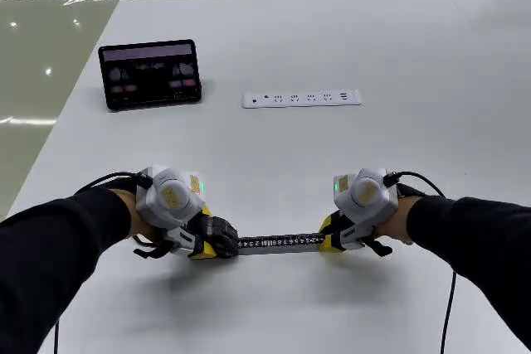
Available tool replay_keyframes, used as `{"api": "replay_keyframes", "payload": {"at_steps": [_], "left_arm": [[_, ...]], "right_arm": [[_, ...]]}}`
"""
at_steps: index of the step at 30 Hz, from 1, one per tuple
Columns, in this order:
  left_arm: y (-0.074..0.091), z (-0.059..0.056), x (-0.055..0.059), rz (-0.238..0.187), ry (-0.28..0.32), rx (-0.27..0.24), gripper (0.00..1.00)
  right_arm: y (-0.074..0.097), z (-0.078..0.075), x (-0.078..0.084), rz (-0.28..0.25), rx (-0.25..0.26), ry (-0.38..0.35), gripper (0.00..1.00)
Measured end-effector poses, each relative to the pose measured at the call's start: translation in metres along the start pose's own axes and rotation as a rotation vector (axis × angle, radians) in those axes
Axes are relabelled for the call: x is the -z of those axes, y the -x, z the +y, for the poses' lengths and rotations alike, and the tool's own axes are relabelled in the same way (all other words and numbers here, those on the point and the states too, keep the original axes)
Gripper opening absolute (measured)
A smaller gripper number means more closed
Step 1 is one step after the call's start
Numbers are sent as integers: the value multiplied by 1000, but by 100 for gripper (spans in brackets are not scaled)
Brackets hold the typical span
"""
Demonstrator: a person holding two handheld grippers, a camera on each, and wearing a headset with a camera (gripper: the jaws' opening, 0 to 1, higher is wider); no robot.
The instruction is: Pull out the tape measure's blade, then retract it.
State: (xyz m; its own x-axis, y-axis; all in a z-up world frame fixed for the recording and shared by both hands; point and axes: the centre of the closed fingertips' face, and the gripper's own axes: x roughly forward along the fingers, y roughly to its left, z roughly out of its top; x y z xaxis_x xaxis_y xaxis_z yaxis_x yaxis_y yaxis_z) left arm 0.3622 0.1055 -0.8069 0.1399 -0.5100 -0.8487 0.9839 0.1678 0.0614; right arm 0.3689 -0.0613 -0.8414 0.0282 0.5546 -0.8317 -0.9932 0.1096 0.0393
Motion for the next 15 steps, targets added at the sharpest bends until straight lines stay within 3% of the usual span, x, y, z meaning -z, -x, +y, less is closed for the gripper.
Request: {"api": "replay_keyframes", "payload": {"at_steps": [15], "left_arm": [[0, 0, 0, 0, 2, -1, 33]], "right_arm": [[6, -1, 9, 12, 3, -4, 8]]}}
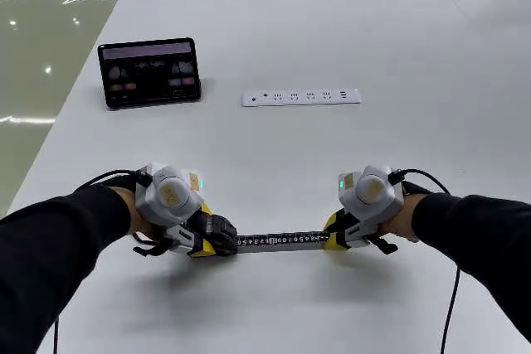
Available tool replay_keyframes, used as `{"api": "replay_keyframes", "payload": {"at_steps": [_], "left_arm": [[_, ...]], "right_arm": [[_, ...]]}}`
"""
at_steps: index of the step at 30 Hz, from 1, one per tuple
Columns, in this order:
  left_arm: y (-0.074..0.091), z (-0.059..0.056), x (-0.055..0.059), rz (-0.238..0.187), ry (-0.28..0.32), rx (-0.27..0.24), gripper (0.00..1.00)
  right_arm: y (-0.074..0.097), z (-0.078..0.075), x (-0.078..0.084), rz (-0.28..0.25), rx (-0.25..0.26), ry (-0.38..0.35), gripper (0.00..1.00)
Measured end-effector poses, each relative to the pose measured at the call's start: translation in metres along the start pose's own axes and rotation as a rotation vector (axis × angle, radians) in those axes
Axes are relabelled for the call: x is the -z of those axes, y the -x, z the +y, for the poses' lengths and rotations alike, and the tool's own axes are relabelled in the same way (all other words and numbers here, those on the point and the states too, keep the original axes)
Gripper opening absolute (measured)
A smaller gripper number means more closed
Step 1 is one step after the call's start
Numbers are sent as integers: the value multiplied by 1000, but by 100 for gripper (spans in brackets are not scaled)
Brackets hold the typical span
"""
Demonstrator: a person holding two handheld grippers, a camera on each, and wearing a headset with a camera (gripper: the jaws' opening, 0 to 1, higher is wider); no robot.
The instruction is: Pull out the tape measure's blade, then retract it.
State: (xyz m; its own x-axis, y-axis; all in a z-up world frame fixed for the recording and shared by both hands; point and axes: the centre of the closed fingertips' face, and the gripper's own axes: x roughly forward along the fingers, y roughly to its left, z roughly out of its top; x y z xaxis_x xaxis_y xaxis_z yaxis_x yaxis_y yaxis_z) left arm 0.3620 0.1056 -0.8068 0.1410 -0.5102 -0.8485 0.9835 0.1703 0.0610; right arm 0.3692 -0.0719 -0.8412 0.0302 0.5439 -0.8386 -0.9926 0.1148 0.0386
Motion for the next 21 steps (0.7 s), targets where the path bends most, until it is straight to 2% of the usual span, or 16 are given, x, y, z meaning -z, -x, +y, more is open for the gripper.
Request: {"api": "replay_keyframes", "payload": {"at_steps": [21], "left_arm": [[0, 0, 0, 0, -1, -3, 32]], "right_arm": [[9, -3, 13, 11, 9, -5, 8]]}}
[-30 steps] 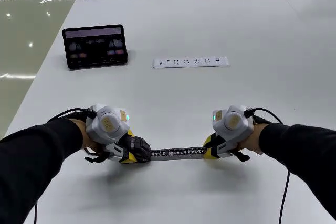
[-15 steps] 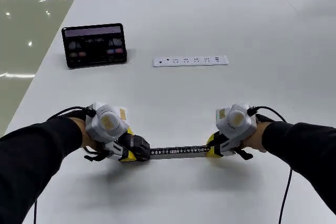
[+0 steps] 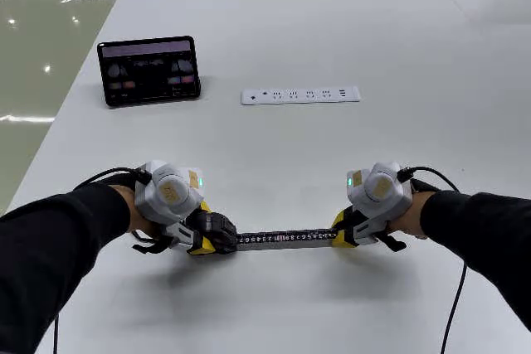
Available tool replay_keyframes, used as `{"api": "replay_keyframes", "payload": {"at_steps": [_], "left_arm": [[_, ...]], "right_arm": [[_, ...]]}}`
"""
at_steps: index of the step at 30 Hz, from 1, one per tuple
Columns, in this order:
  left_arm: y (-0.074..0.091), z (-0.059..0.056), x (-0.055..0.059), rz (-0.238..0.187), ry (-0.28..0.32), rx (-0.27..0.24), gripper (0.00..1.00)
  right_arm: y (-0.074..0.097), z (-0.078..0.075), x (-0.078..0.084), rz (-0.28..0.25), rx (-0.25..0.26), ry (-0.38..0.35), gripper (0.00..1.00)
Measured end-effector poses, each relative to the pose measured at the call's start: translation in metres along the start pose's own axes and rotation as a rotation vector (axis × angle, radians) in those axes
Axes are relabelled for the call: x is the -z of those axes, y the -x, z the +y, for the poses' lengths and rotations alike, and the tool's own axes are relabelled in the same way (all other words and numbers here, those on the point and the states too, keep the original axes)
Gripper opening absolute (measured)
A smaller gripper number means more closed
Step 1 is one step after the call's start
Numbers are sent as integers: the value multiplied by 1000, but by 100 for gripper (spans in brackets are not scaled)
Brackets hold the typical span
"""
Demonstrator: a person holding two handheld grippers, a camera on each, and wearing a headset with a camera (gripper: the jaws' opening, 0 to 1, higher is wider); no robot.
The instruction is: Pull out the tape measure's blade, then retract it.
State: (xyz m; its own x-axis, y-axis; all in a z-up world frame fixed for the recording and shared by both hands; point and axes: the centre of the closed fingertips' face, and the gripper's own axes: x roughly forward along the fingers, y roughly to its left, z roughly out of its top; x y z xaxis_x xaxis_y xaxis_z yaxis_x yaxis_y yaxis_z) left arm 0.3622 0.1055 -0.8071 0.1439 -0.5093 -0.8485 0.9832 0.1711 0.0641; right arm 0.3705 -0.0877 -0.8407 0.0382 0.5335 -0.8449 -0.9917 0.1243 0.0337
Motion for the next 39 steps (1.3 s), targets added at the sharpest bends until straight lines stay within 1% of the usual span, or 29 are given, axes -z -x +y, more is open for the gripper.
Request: {"api": "replay_keyframes", "payload": {"at_steps": [10, 31, 39], "left_arm": [[0, 0, -1, 0, 1, -2, 32], [0, 0, 0, 0, 4, -5, 32], [0, 0, 0, 0, 5, -5, 32]], "right_arm": [[5, -2, 7, 3, 5, -14, 8], [13, -5, 20, 22, 12, -21, 8], [18, -7, 28, 31, 16, -27, 8]]}}
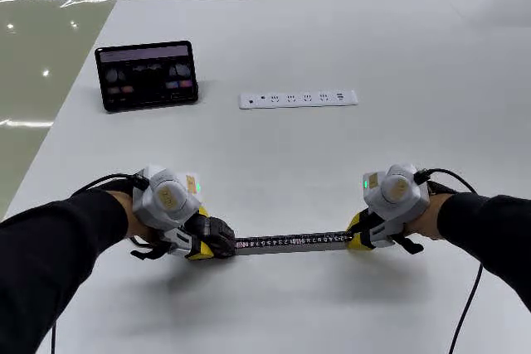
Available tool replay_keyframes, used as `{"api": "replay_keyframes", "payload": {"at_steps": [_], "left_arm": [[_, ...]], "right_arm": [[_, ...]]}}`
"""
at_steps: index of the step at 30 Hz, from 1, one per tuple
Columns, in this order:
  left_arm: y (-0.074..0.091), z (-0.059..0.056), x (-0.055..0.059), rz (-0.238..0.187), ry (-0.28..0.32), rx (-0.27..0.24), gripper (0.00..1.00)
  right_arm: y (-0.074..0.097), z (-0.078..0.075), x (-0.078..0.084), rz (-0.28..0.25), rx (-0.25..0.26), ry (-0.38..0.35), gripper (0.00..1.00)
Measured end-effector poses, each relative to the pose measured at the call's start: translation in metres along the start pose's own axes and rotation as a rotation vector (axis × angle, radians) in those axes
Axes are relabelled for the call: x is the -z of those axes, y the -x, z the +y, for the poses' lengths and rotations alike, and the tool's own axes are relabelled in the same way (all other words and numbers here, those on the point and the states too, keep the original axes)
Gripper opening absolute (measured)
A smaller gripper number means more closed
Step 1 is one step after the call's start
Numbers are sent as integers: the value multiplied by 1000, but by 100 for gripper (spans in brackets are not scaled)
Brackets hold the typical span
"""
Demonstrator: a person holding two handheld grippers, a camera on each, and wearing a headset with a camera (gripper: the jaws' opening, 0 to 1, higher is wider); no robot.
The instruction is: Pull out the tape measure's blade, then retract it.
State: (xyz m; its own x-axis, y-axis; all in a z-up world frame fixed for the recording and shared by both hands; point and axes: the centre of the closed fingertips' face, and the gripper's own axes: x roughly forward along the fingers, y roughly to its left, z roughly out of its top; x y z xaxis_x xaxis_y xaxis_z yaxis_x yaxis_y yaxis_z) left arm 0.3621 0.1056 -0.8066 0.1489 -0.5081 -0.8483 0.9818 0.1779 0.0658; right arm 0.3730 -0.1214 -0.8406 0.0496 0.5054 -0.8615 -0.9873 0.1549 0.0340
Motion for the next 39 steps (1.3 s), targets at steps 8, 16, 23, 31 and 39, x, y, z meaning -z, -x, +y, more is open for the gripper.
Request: {"api": "replay_keyframes", "payload": {"at_steps": [8, 16, 23, 31, 39], "left_arm": [[0, 0, 0, -1, 1, 0, 33], [0, 0, 0, 0, 2, 1, 33], [0, -1, 0, 1, 3, 0, 33], [0, -1, 0, 1, 4, -1, 33], [0, -1, 0, 0, 8, -3, 33]], "right_arm": [[4, -1, 6, 6, 4, -7, 8], [7, -1, 12, 5, 8, -15, 8], [10, -3, 17, 7, 11, -21, 8], [12, -4, 21, 13, 10, -20, 8], [15, -5, 24, 13, 10, -28, 8]]}}
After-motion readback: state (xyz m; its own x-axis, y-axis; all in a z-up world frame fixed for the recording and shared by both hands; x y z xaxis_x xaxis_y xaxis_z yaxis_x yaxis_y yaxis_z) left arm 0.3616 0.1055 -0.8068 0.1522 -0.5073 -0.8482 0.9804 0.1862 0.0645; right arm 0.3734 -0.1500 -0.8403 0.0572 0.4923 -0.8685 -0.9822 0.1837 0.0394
